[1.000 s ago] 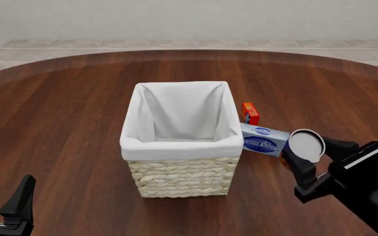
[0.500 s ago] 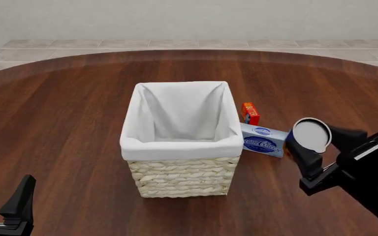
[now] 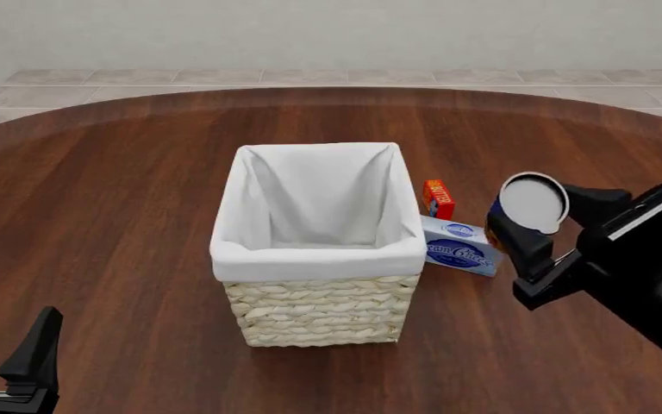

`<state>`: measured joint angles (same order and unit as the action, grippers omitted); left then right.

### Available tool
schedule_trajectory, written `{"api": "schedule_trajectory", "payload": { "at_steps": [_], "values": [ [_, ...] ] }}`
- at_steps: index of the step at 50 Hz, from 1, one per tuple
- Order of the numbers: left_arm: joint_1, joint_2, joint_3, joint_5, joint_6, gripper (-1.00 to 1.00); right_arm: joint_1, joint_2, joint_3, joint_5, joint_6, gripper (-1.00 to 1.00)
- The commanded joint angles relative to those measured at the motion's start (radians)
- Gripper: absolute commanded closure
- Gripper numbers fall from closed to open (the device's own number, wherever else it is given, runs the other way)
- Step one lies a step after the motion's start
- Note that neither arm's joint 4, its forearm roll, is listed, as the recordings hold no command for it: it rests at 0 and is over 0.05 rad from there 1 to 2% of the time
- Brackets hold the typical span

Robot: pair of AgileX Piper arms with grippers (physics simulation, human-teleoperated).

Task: Pick up the alphabet soup and put it in the basket.

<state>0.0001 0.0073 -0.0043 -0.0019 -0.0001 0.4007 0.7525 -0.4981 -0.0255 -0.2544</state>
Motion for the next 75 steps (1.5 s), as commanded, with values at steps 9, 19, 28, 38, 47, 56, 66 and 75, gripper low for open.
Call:
{"api": "schedule_trajectory", "payload": {
  "at_steps": [9, 19, 28, 38, 47, 56, 66, 75],
  "values": [
    [0.0, 0.0, 0.0, 0.0, 0.0, -1.0, 0.027, 0.06, -0.081, -0.016, 0.002, 1.0],
    [0.0, 0.0, 0.0, 0.0, 0.0, -1.0, 0.033, 0.079, -0.12, -0.005, -0.009, 1.0],
    [0.0, 0.0, 0.0, 0.0, 0.0, -1.0, 0.051, 0.101, -0.153, -0.003, -0.013, 1.0],
    [0.0, 0.0, 0.0, 0.0, 0.0, -1.0, 0.078, 0.127, -0.188, -0.01, -0.022, 1.0],
    [0.0, 0.0, 0.0, 0.0, 0.0, -1.0, 0.094, 0.15, -0.206, -0.018, -0.014, 1.0],
    [0.0, 0.0, 0.0, 0.0, 0.0, -1.0, 0.112, 0.157, -0.23, -0.011, -0.014, 1.0],
    [0.0, 0.0, 0.0, 0.0, 0.0, -1.0, 0.138, 0.17, -0.248, -0.014, -0.014, 1.0],
    [0.0, 0.0, 0.0, 0.0, 0.0, -1.0, 0.166, 0.186, -0.259, -0.024, -0.007, 1.0]
  ]
}}
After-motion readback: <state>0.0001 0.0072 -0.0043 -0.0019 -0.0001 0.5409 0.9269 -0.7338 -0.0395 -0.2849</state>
